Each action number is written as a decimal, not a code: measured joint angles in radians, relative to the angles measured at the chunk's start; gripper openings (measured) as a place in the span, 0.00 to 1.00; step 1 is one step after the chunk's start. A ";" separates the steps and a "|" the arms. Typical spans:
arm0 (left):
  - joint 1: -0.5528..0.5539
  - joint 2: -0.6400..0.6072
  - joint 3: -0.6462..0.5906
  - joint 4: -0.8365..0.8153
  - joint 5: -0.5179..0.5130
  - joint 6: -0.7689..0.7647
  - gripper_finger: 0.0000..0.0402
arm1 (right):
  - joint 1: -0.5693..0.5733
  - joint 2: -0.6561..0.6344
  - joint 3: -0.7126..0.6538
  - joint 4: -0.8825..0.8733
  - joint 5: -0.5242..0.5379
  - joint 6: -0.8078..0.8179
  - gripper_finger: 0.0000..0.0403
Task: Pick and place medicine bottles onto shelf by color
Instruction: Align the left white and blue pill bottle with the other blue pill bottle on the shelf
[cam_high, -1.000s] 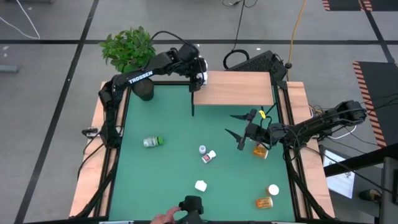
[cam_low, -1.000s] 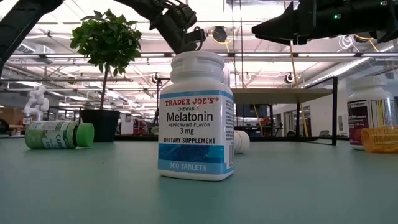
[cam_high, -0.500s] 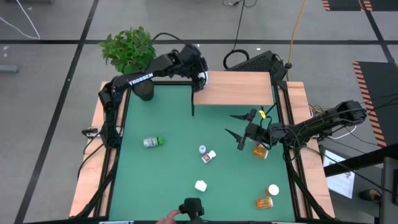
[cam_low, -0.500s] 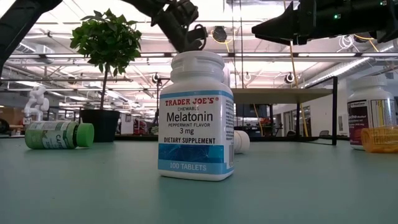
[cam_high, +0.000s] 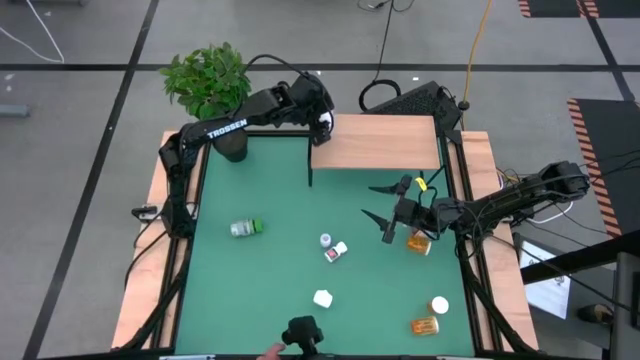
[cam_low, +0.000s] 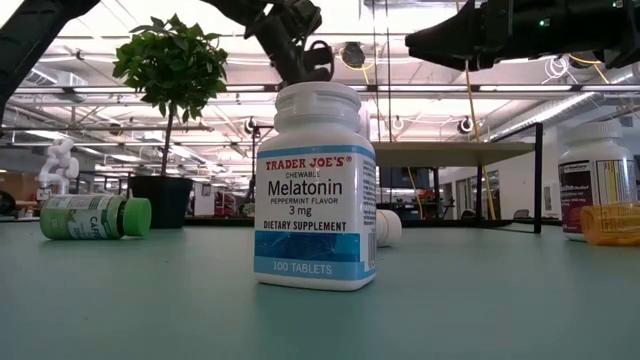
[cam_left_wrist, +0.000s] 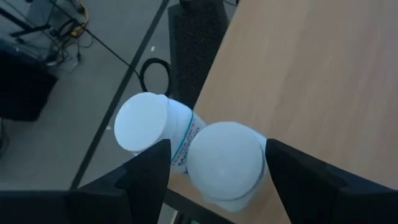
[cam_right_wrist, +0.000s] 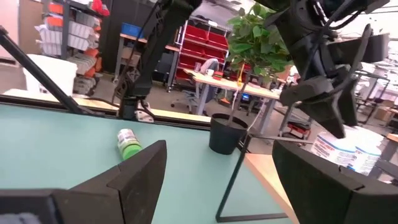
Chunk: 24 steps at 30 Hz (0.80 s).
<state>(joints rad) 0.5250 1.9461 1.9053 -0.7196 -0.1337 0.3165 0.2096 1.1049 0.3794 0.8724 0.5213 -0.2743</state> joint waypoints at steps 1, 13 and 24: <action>0.000 0.000 0.000 0.007 0.000 -0.018 0.66 | 0.000 0.000 0.000 0.002 -0.001 0.000 0.71; -0.018 -0.019 -0.002 -0.015 -0.001 -0.154 0.66 | 0.000 0.000 0.000 -0.003 0.000 0.000 0.71; -0.062 -0.006 0.000 -0.059 -0.109 -0.199 0.66 | 0.000 0.000 0.000 -0.009 0.000 0.000 0.71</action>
<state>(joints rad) 0.4634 1.9400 1.9049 -0.7786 -0.2422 0.1175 0.2100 1.1050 0.3794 0.8634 0.5217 -0.2741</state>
